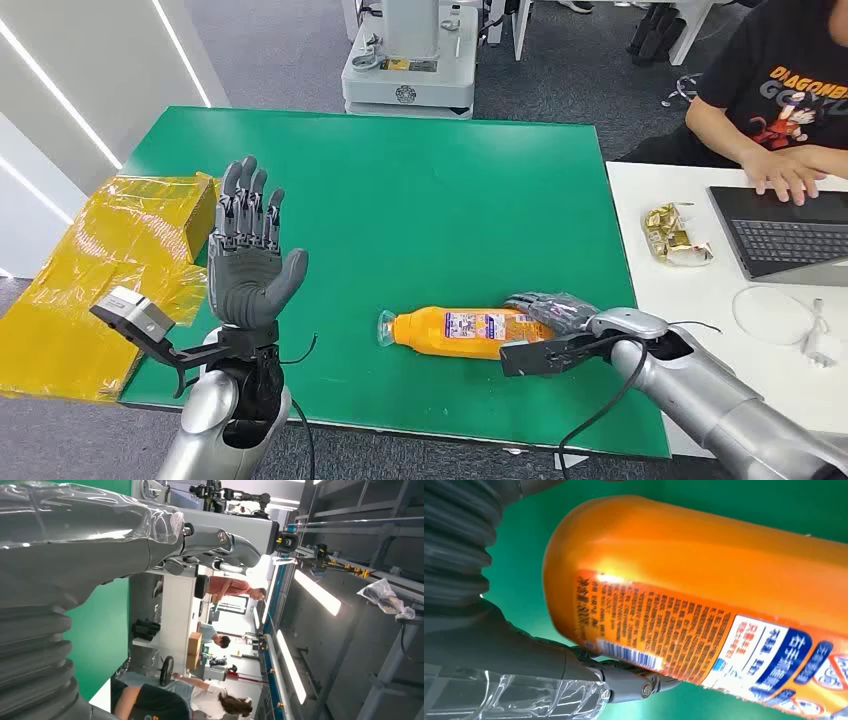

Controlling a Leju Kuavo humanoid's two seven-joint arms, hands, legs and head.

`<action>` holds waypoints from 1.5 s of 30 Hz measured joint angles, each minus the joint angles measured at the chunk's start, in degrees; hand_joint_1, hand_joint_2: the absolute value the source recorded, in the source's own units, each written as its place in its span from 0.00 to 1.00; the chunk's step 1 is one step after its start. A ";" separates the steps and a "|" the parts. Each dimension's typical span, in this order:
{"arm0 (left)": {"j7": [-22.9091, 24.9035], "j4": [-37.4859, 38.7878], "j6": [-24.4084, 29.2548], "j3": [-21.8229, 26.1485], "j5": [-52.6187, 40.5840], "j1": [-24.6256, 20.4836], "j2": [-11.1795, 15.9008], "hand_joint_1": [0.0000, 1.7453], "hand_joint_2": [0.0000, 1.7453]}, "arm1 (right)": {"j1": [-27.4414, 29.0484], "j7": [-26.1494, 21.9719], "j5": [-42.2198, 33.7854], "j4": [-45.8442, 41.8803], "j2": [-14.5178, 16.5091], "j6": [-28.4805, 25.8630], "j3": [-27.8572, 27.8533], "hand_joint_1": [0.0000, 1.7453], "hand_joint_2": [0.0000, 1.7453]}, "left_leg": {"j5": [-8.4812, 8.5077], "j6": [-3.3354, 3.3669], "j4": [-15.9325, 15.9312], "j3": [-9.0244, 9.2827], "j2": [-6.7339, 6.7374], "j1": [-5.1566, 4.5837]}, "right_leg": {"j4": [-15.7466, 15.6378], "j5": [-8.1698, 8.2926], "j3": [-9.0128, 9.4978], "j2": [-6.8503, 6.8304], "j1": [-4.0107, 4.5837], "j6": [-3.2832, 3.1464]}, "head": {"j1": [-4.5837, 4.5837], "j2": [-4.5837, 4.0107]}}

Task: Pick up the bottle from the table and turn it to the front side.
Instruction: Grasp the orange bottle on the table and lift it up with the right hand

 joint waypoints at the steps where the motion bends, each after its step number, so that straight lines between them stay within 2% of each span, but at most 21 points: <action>1: 0.00 0.00 0.01 0.00 0.07 0.00 0.01 0.00 1.00 | -0.01 -0.07 0.08 0.21 0.13 -0.04 0.07 0.88 1.00 | 0.00 0.00 0.00 0.00 0.00 0.00 | 0.00 0.00 0.00 0.00 0.00 0.00 | 0.00 0.00; 6: 0.00 0.00 -1.27 -0.01 2.25 0.01 0.09 0.00 1.00 | -0.26 -0.25 1.54 2.34 1.72 -1.71 0.63 0.99 1.00 | 0.00 0.00 0.00 0.02 0.02 0.00 | 0.01 0.00 0.01 0.03 0.00 0.00 | 0.00 0.00; 11: 0.00 0.00 -1.50 -0.05 2.39 0.05 0.10 0.00 1.00 | -0.11 -0.84 2.07 3.54 2.82 -4.59 0.72 0.98 1.00 | 0.00 0.00 0.00 0.04 0.02 0.00 | 0.00 0.00 0.01 0.03 0.00 0.00 | 0.01 0.00; 22: 0.63 0.00 -1.54 -0.04 1.36 0.50 0.01 0.00 1.00 | 3.83 -2.56 4.28 2.35 2.94 -13.87 -1.79 1.00 1.00 | 0.00 0.00 0.00 0.01 0.01 0.00 | 0.00 0.00 0.01 0.02 0.00 0.00 | 0.00 0.00; 29: 0.63 -0.02 -1.50 -0.04 0.61 1.62 -0.16 0.00 1.00 | 8.10 -0.89 4.77 -1.52 2.96 -24.37 -7.54 1.00 1.00 | 0.00 0.00 0.00 0.00 -0.03 0.00 | 0.00 0.00 0.00 -0.04 0.00 0.00 | 0.01 0.00; 33: 0.91 -0.02 -1.50 -0.04 0.03 1.77 -0.46 0.00 1.00 | 12.50 0.57 4.04 -6.08 2.94 -31.02 -12.43 1.00 1.00 | 0.00 0.00 0.00 -0.01 -0.05 0.00 | -0.01 -0.01 0.00 -0.08 0.00 0.01 | 0.00 0.00; 41: 1.34 -0.02 -1.50 -0.04 -0.42 1.73 -1.01 0.00 1.00 | 18.46 1.38 3.64 -12.70 2.88 -35.24 -19.21 1.00 1.00 | -0.01 0.00 0.00 -0.01 -0.04 0.00 | -0.02 -0.01 -0.01 -0.08 0.00 0.01 | 0.00 0.00; 45: 2.09 -0.02 -1.50 -0.04 -0.80 1.71 -1.36 0.00 1.00 | 23.02 2.23 3.79 -17.49 3.16 -40.30 -23.25 1.00 1.00 | 0.00 0.00 -0.01 -0.04 -0.09 0.00 | -0.02 -0.01 -0.01 -0.13 0.00 0.01 | 0.01 0.00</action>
